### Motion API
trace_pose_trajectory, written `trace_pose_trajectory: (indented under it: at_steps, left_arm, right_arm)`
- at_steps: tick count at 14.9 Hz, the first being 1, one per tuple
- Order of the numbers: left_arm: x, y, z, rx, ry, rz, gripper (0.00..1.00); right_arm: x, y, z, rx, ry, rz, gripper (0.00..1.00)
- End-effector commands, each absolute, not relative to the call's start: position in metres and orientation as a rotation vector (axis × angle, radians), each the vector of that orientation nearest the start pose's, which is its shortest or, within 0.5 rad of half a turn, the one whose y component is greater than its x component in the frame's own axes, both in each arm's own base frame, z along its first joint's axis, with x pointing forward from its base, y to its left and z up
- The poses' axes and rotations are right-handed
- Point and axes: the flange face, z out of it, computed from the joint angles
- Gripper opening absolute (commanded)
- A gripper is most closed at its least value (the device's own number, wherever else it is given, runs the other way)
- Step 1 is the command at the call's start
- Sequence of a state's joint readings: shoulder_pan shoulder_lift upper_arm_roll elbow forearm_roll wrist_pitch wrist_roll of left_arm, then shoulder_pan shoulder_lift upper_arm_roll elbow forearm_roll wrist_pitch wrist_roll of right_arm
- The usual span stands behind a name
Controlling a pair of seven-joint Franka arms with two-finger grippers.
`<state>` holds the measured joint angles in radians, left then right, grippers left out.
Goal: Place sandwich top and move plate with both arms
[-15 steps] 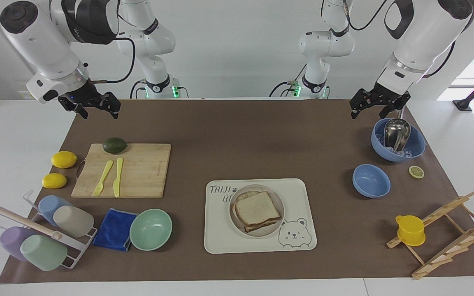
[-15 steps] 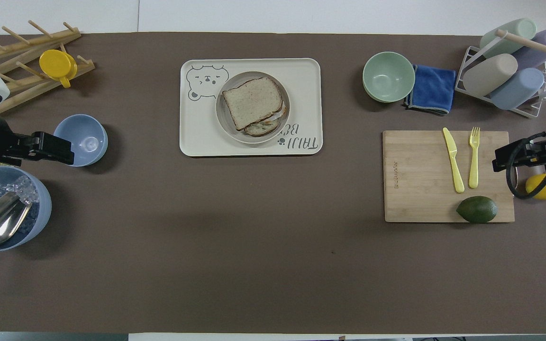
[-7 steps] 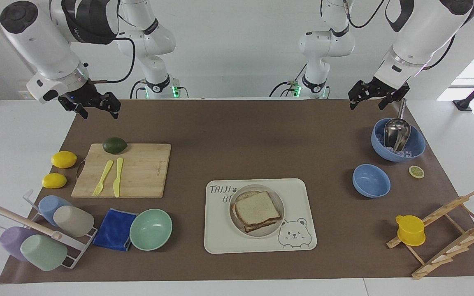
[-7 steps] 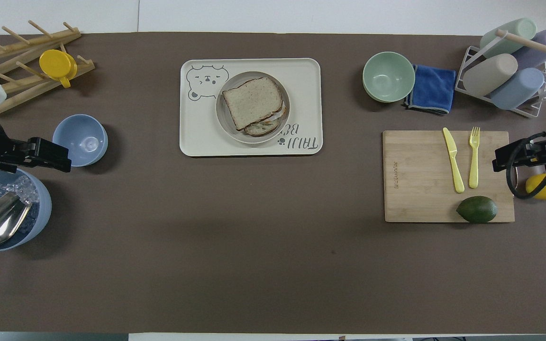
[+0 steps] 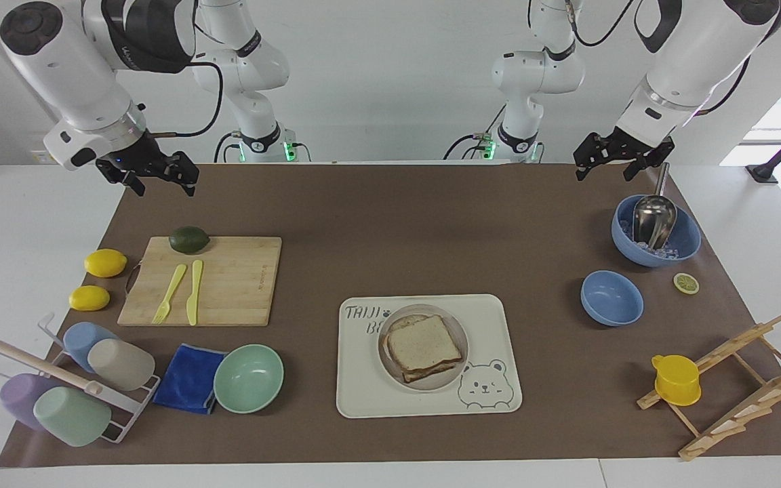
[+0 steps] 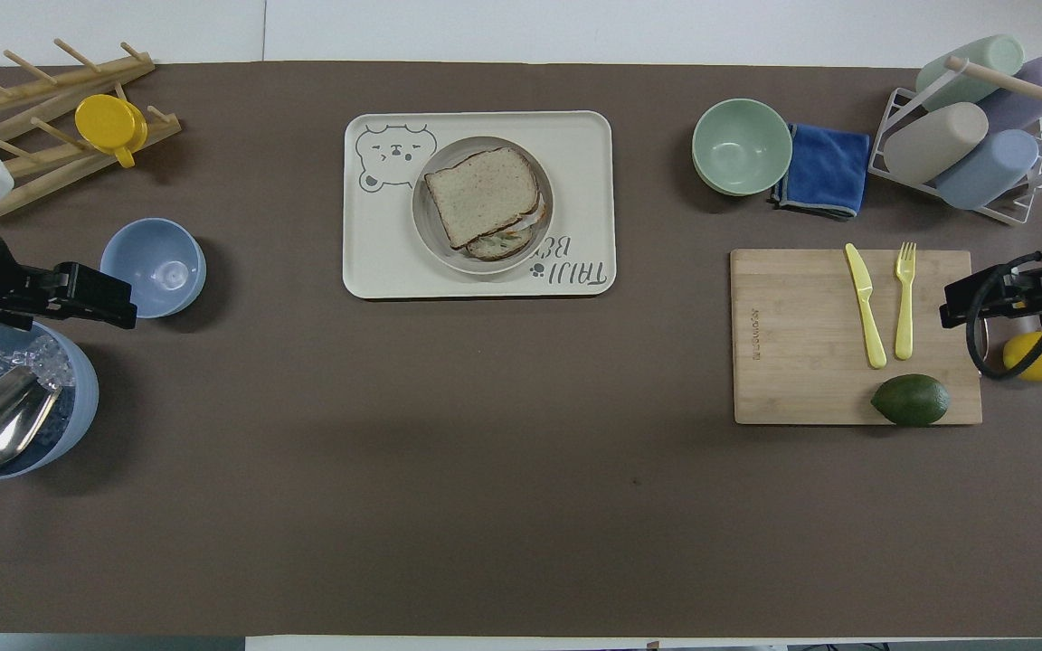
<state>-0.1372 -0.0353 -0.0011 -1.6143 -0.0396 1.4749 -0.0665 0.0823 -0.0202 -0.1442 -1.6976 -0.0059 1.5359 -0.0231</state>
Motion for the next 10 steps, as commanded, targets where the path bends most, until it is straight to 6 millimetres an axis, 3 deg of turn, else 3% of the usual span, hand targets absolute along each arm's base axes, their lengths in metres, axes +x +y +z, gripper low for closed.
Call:
trace_pose_trajectory:
  at_steps: [1,10]
  left_arm:
    - [0.5247,-0.0784,0.6180,-3.141,0.127,0.171,1.00]
    - [0.5247,-0.0810,0.6187,-3.144,0.134,0.159,1.00]
  right_arm:
    - [0.5339,-0.0374,0.5763,-3.124,0.045,0.228,1.00]
    - [0.5339,-0.0374,0.5763,-3.124,0.045,0.228,1.00]
